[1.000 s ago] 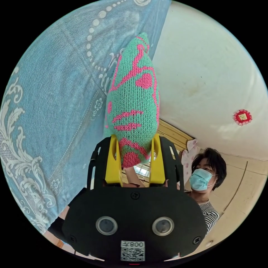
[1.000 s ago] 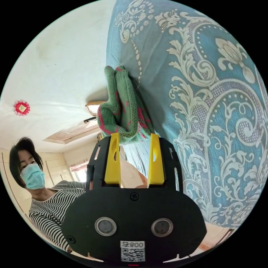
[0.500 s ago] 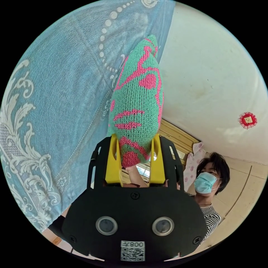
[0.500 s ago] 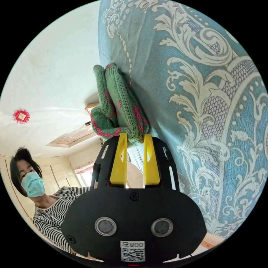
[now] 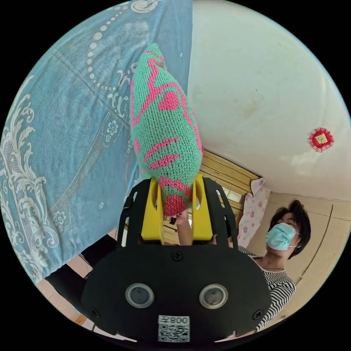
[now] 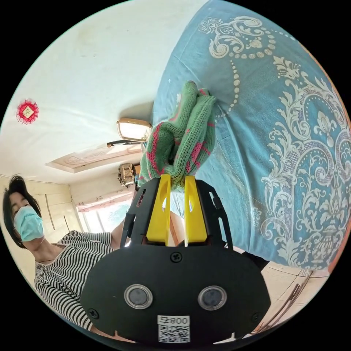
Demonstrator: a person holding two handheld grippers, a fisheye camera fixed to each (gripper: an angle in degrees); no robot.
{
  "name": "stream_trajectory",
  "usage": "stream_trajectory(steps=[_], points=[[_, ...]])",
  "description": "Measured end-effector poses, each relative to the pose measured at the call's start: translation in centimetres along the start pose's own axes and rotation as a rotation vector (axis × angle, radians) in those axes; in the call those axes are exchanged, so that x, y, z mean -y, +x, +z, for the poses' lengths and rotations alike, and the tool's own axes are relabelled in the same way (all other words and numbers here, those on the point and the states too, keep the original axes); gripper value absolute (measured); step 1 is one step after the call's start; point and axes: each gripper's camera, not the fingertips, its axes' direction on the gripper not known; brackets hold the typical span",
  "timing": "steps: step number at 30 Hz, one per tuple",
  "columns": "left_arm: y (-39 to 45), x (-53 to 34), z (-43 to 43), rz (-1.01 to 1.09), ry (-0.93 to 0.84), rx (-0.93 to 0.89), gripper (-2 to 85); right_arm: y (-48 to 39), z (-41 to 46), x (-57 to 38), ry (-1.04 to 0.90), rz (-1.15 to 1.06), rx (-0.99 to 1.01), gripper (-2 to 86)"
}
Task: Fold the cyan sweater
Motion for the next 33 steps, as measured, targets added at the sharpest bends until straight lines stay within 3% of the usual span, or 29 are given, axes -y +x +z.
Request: stream_trajectory(steps=[10, 18, 25, 33], points=[[2.6, -1.8, 4.0, -0.076, -0.087, -0.022, 12.4, -7.8, -3.5, -6.4, 0.019, 0.036, -0.022, 6.4], [5.7, 2.2, 11.5, -0.060, -0.069, -0.028, 11.9, -11.5, -9.8, -2.9, 0.067, -0.025, 0.030, 6.2], [13.4, 11.1, 27.0, 0.085, -0.031, -0.082, 11.7, -16.6, -24.3, 6.6, 0.136, -0.203, 0.087, 5.9], [22.6, 24.6, 50.2, 0.338, -0.113, -0.162, 11.8, -23.5, -44.0, 16.3, 0.313, -0.423, -0.045, 5.9]])
